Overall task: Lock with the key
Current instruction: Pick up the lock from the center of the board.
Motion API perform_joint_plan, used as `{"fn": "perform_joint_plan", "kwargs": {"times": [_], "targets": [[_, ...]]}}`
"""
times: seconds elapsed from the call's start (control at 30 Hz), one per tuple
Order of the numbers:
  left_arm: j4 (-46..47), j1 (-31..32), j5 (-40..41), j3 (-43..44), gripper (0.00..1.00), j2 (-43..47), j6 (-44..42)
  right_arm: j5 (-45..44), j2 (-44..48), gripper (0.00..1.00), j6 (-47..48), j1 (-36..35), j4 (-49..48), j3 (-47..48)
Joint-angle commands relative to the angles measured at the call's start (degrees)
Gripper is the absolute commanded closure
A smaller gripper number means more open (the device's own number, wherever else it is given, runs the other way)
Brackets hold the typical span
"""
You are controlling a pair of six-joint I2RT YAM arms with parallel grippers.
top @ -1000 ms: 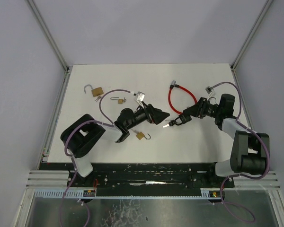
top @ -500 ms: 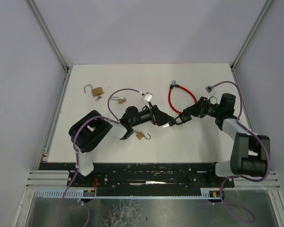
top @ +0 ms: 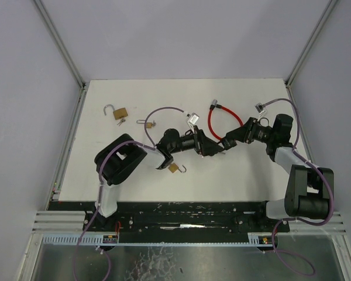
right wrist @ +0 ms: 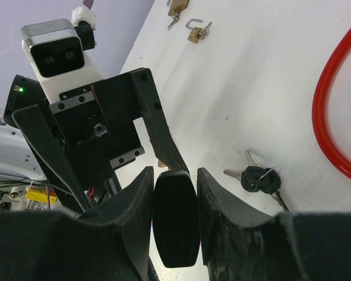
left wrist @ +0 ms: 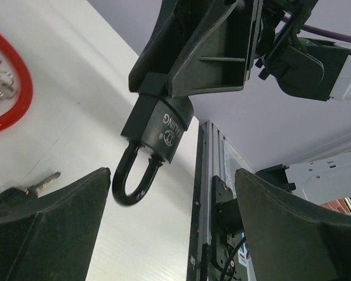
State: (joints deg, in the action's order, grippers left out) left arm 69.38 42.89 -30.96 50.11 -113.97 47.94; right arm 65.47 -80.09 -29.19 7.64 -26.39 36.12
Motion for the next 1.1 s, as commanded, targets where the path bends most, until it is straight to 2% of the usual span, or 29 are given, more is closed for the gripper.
{"fn": "perform_joint_plan", "kwargs": {"times": [0.0, 0.4, 0.47, 0.57, 0.6, 0.63, 0.67, 0.7, 0.8, 0.87, 0.93, 1.07], "targets": [[0.22, 1.26, -3.18, 4.58, 0.17, -3.14, 0.86, 4.82, 2.86, 1.0, -5.19, 0.17, -8.57, 0.52], [2.68, 1.89, -6.32, 11.48, 0.44, -7.15, 6.04, 6.09, 3.1, 1.0, -7.75, -0.6, -12.25, -0.08], [2.21, 1.77, -6.94, 12.18, 0.56, -7.27, 5.91, 6.28, 3.22, 1.0, -7.85, -0.85, -12.6, -0.08], [1.41, 1.14, -7.59, 12.43, 0.91, -7.01, 5.5, 6.47, 4.12, 1.0, -7.46, -1.01, -12.29, -0.02], [1.72, 0.82, -7.58, 12.08, 0.98, -6.82, 5.76, 6.64, 4.53, 0.99, -6.67, -0.98, -11.7, 0.08], [2.28, 0.51, -7.47, 11.62, 1.0, -6.61, 5.98, 6.68, 5.08, 0.98, -6.04, -0.96, -11.16, 0.09], [3.0, 0.24, -7.44, 11.06, 1.0, -6.34, 6.02, 6.52, 5.69, 0.94, -5.34, -0.96, -10.53, 0.14], [3.25, -0.13, -7.24, 10.44, 1.0, -5.84, 5.91, 6.47, 6.28, 0.85, -4.43, -0.96, -9.76, 0.25], [4.42, -1.27, -6.31, 8.28, 1.0, -4.44, 5.87, 6.2, 7.95, 0.5, -2.1, -0.93, -7.29, 1.03], [5.52, -2.36, -5.71, 6.84, 1.0, -3.72, 6.51, 6.53, 8.84, 0.32, 0.06, -0.52, -4.64, 2.46], [6.42, -3.59, -4.75, 5.18, 1.0, -3.25, 7.52, 6.62, 9.36, 0.23, 3.1, 0.96, 0.05, 4.68], [3.89, -5.8, -0.35, 3.43, 1.0, -1.96, 7.62, 3.68, 10.66, 0.19, 9.79, 6.48, 9.77, 7.49]]}}
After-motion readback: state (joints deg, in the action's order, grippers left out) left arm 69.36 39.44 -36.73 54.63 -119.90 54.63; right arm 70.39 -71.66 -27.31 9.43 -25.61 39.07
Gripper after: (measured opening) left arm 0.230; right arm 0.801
